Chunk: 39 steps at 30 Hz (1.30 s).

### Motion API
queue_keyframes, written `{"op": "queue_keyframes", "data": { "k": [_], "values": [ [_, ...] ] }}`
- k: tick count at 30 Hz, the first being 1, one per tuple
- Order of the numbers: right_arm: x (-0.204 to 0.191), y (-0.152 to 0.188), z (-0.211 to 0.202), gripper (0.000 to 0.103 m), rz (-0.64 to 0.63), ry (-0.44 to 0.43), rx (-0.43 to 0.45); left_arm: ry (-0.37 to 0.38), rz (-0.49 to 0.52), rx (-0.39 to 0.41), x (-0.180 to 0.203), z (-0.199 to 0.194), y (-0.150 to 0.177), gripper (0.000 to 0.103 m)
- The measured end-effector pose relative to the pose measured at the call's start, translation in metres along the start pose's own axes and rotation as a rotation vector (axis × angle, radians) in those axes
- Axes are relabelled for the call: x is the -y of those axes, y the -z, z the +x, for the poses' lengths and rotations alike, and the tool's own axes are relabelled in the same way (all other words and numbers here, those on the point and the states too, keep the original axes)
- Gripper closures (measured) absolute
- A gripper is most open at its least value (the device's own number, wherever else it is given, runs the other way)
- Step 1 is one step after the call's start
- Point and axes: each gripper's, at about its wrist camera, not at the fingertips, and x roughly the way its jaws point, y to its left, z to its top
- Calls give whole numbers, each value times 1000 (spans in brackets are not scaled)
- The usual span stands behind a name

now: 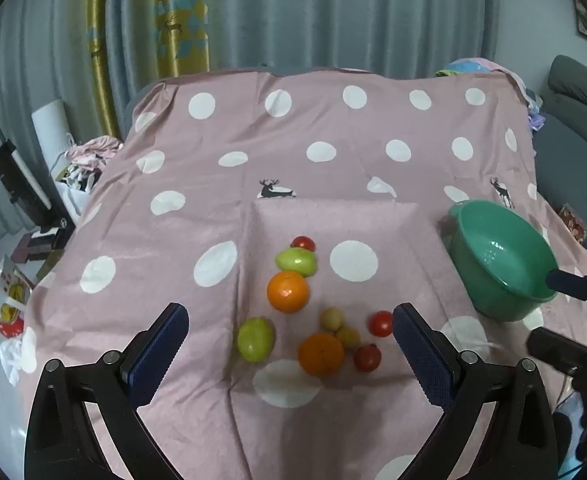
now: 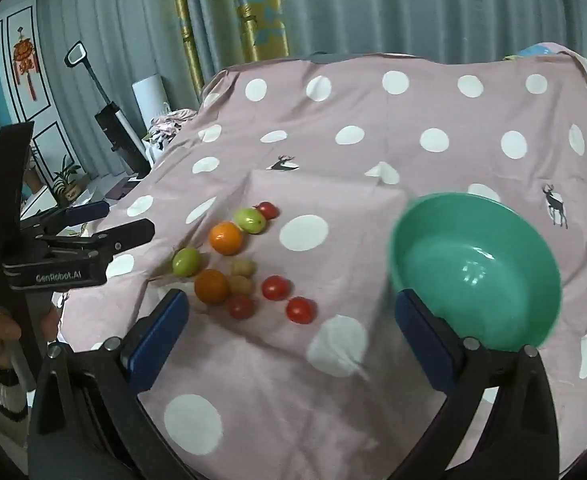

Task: Organize fruits
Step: 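Move both tools toward the fruit cluster on the sheet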

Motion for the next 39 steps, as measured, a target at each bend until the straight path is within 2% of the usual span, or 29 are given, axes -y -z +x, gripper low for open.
{"op": "queue_keyframes", "data": {
  "k": [5,12,20,22,31,39],
  "values": [
    [-19,-3,9,0,-43,13,-9,-5,-3,0,3,0,-1,2],
    [-27,-2,15,0,-34,5,-20,14,-16,6,3,-2,2,2],
    [-29,0,19,0,-39,-3,-27,15,-13,-8,11,2,-2,2],
    [-29,-1,20,0,-42,-3,-27,-20,32,-15,4,5,-2,2],
    [-29,-1,27,0,-39,-9,-39,-39,58,-32,4,14,-3,2],
    [-25,-2,32,0,-29,-14,-51,-18,54,-48,3,22,-4,2]
  ]
}}
